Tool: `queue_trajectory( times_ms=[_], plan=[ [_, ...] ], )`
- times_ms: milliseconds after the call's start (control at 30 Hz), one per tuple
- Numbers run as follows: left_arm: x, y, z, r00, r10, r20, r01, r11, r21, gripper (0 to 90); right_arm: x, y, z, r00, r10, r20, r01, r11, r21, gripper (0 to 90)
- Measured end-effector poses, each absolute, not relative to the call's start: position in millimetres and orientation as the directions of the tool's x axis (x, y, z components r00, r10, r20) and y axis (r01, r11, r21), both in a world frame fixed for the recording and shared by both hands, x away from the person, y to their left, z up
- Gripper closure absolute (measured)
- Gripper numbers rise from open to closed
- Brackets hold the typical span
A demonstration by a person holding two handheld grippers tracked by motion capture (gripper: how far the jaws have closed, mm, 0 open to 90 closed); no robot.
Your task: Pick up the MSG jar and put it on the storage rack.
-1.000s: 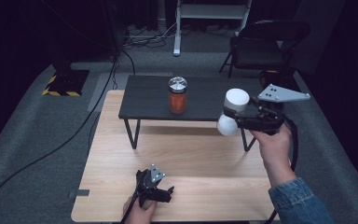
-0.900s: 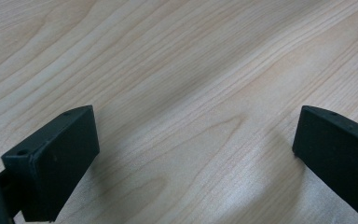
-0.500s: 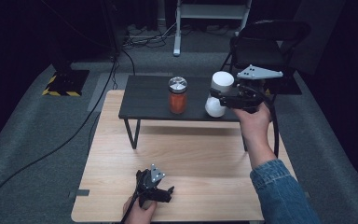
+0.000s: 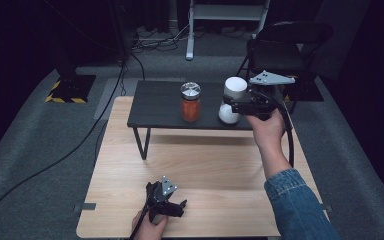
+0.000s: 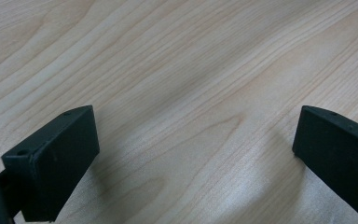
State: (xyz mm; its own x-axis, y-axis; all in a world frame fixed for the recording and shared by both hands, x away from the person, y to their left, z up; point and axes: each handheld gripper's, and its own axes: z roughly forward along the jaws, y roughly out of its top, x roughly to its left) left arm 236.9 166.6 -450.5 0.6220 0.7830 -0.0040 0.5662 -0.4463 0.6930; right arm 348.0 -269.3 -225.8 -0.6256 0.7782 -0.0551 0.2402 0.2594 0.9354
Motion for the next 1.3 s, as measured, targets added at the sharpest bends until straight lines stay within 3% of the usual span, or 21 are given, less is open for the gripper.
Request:
queue_trajectory(
  times_ms=[133,667,933,1300],
  plan=[
    [237,167,-450,0.622,0.783,-0.004,0.566,-0.446,0.693,0.1,340,-277,-225,-0.626,0.778,-0.050,0.243,0.256,0.936,11.2],
    [237,167,-451,0.623,0.782,-0.001,0.564,-0.448,0.693,0.1,282,-328,-256,-0.640,0.767,-0.039,0.242,0.250,0.937,7.9],
    [237,167,-451,0.623,0.782,-0.002,0.565,-0.448,0.693,0.1,256,-340,-311,-0.627,0.779,-0.019,0.256,0.228,0.940,5.9],
    [237,168,-451,0.626,0.780,-0.004,0.563,-0.449,0.694,0.1,240,-336,-382,-0.593,0.805,0.015,0.384,0.266,0.884,2.2]
  ],
)
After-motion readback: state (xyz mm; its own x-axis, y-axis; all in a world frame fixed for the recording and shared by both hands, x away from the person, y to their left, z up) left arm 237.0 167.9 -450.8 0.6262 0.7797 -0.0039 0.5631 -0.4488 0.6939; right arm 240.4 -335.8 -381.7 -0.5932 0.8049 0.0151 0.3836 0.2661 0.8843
